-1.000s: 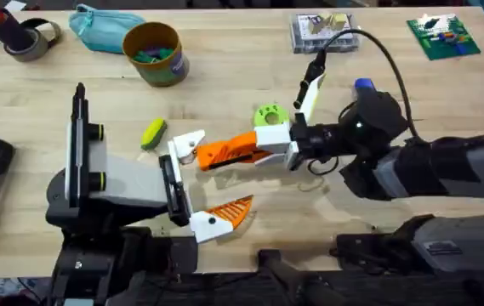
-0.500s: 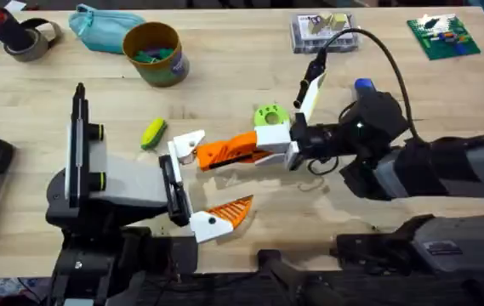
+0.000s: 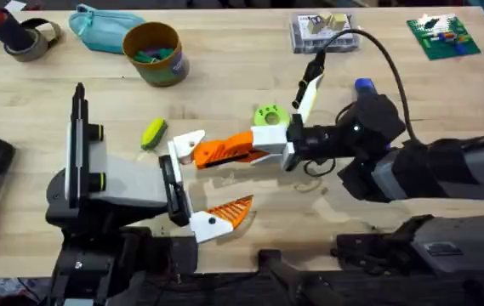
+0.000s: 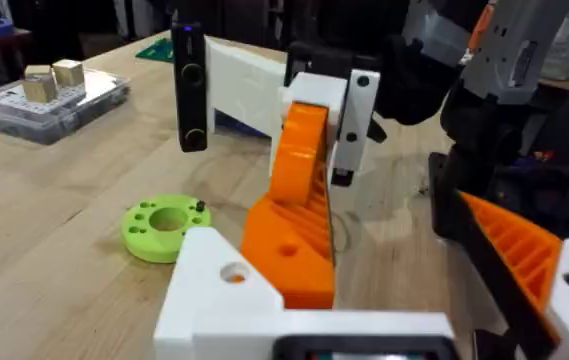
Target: Pick up the gripper from the table and insert it into the empty holder that is missing its gripper. Then pick up a screw, insert it into the mounting hole, and use the screwdriver to tighten it. Finally, clean up the table by picking up the vegetable and placing it into the bucket.
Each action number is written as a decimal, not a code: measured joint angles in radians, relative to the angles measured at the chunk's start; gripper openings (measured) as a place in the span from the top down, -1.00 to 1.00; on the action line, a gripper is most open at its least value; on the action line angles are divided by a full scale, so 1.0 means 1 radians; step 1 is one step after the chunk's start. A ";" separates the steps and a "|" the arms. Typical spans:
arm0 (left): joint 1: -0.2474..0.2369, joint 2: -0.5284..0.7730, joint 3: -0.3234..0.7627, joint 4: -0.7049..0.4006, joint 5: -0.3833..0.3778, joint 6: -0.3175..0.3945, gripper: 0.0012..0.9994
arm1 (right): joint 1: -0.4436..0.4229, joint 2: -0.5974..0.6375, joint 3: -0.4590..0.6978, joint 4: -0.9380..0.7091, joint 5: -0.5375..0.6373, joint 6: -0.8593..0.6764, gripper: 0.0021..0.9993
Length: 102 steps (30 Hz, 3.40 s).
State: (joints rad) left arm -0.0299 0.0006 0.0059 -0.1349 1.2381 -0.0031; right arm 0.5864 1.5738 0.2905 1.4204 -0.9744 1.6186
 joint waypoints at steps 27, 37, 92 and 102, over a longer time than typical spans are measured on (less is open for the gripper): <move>0.000 0.000 0.000 0.000 0.000 0.001 -0.97 | 0.020 0.012 0.000 -0.010 0.056 -0.026 0.96; 0.000 0.000 0.000 0.000 0.000 -0.005 -0.97 | 0.031 0.041 0.023 -0.006 0.065 -0.027 0.96; 0.006 0.000 0.000 -0.001 0.001 -0.016 -0.97 | 0.026 0.135 0.134 -0.036 -0.011 -0.049 0.96; 0.006 0.000 0.000 0.000 0.001 -0.015 -0.97 | 0.026 0.135 0.134 -0.027 -0.008 -0.049 0.96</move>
State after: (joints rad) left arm -0.0238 0.0006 0.0055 -0.1352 1.2388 -0.0181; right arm 0.6121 1.7088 0.4248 1.3933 -0.9822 1.5700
